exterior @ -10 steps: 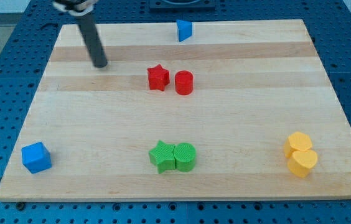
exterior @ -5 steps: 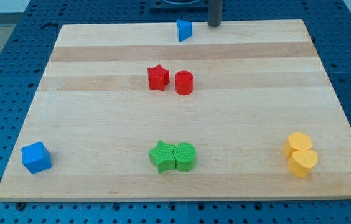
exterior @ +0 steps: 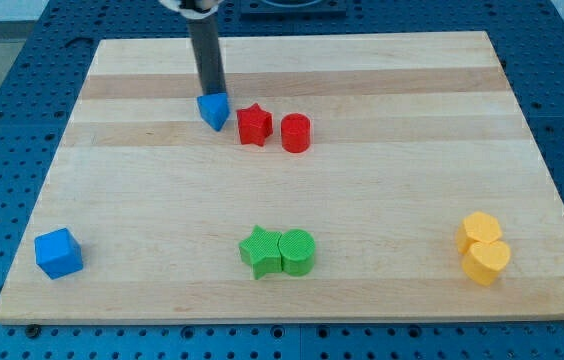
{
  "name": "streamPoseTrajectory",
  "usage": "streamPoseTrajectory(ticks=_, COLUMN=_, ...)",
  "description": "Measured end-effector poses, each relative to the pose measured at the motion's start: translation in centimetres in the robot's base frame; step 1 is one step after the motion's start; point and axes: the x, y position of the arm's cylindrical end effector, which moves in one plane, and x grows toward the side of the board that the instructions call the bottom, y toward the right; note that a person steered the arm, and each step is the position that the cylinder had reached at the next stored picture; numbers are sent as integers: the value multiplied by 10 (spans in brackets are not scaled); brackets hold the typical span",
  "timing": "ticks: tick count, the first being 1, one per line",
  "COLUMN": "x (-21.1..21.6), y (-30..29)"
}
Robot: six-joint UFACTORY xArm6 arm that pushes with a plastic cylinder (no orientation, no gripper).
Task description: Move blue triangle to blue cube
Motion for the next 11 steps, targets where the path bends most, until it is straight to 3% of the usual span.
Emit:
streamPoseTrajectory(ticks=1, x=5, y=-13)
streamPoseTrajectory(ticks=4, x=-4, y=39)
streamPoseTrajectory(ticks=5, x=7, y=25)
streamPoseTrajectory(ticks=8, x=96, y=-67)
streamPoseTrajectory(ticks=11, x=161, y=-111)
